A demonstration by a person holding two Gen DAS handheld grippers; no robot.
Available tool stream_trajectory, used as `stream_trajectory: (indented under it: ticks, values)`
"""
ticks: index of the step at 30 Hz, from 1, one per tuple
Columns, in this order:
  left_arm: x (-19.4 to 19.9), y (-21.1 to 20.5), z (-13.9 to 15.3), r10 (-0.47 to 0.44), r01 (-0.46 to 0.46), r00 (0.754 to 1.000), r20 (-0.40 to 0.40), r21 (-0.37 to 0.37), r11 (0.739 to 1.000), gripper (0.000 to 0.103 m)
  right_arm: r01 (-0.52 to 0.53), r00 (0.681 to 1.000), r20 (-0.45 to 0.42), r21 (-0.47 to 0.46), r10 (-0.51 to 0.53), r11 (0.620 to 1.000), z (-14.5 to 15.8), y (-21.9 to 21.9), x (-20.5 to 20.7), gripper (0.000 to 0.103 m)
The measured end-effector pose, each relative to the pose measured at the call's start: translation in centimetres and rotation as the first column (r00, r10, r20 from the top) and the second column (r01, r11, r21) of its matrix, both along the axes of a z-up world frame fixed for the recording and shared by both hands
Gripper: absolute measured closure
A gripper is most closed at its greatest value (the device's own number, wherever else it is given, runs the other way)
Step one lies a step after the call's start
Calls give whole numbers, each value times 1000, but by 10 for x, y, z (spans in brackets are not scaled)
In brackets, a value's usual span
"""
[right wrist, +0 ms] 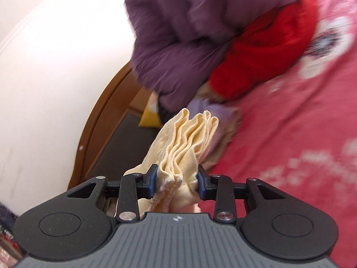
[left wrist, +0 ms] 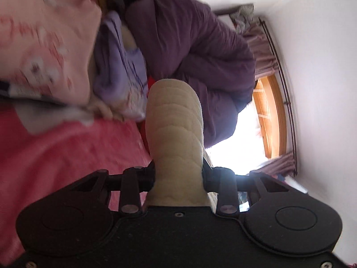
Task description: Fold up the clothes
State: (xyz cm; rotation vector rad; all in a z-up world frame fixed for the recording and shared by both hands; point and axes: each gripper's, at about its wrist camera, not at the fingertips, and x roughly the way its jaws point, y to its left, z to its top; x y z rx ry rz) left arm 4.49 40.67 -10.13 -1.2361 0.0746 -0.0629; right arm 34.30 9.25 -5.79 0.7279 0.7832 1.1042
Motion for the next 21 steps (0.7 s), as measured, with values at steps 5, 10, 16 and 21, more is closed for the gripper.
stream_trajectory:
  ticks: [5,10,16,21]
  values:
    - [-53,53,3,264,-265,962,74,2,964,70,-230,973,38,20,229,973,18,140,16,67]
    - [-79,77,-17,439,-430,893,93,-108,896,70,-365,931,6,44,365,930,12,244,27,67]
    - [-78,99,-35,516,-518,855,-45,-105,849,69,-364,931,-77,-123,357,923,-40,300,26,67]
    - [-72,110,-52,495,-517,849,-184,-105,849,67,-306,951,-108,-193,289,932,-64,300,23,68]
